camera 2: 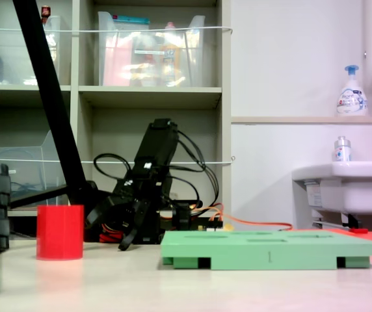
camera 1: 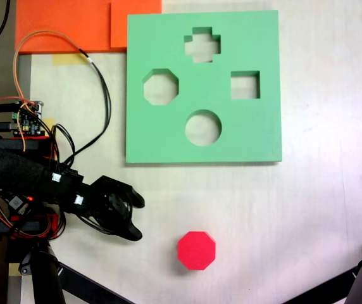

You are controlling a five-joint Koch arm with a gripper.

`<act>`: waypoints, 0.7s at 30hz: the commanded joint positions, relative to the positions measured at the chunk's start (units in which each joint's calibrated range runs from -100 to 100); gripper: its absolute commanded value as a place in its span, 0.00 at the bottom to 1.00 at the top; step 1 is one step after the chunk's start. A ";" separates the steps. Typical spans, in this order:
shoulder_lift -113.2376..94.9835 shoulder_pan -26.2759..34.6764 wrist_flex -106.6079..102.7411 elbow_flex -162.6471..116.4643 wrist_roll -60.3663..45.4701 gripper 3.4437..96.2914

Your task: Put the octagonal pillar block into the corresponding hole

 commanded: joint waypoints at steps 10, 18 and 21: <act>-0.55 -0.88 -76.56 48.00 7.52 0.45; 22.64 0.78 -96.87 86.18 7.72 0.61; 35.49 0.78 -100.15 96.25 8.25 0.69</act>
